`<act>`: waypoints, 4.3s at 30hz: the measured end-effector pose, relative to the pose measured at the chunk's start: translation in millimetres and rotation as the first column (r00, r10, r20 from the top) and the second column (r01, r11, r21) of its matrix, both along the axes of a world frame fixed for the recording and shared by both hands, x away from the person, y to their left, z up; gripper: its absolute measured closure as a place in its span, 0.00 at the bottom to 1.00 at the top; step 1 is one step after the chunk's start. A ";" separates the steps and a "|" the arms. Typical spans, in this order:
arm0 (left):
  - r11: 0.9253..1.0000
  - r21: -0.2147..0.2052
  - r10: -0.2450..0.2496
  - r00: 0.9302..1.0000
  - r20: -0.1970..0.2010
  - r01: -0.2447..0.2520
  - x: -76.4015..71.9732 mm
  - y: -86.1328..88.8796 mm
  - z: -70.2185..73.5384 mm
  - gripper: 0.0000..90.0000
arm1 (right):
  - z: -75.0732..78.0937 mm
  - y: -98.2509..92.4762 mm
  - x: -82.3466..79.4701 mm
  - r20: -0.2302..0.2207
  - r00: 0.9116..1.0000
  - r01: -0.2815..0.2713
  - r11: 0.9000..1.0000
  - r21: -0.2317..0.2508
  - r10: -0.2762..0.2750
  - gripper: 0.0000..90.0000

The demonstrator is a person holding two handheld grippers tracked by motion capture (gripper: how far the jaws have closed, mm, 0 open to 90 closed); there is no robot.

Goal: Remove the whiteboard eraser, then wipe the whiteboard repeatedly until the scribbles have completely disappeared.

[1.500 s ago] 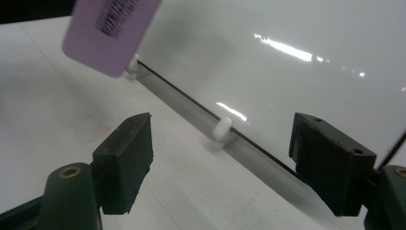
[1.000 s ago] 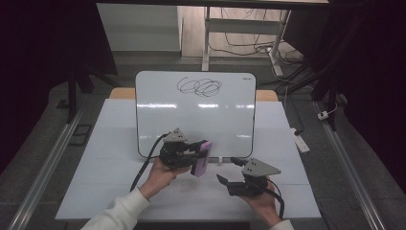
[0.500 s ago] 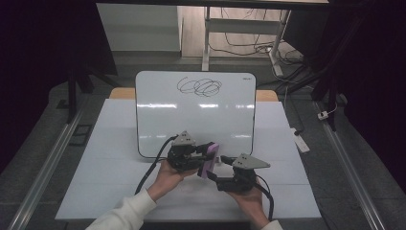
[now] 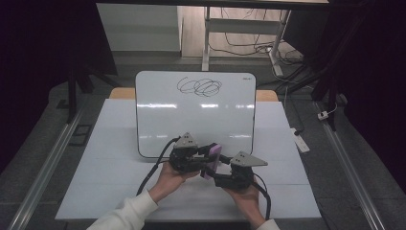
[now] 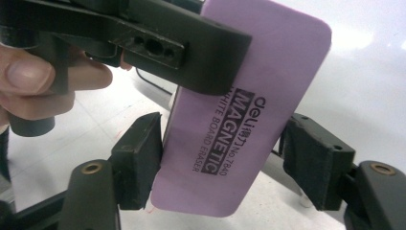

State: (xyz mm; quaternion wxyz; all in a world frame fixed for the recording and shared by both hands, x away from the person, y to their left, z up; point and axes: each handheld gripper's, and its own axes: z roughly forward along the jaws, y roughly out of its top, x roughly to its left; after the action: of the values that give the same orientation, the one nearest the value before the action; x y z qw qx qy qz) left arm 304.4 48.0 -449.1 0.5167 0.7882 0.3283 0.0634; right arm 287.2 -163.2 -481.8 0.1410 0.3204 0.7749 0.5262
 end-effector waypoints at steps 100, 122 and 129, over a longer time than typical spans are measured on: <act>0.956 0.166 0.260 0.960 -0.103 -0.241 -62.7 195.4 -58.9 0.21 | 119.3 -10.4 119.5 0.208 0.936 0.292 0.957 0.000 -0.285 0.45; 0.957 0.171 0.254 0.961 -0.112 -0.233 -61.6 193.4 -60.9 0.21 | 117.1 24.5 151.9 0.207 0.922 0.342 0.939 -0.044 -0.327 0.46; 0.957 0.172 0.255 0.961 -0.104 -0.235 -62.4 193.5 -60.4 0.21 | 110.6 57.3 150.1 0.194 0.947 0.274 0.958 -0.084 -0.254 0.46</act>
State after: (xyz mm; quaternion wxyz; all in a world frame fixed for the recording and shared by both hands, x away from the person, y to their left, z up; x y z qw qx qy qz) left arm 242.0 241.5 -509.4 0.4194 0.7821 0.4492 0.1033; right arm 437.3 -106.0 -371.2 0.2977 0.3640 0.7365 0.4862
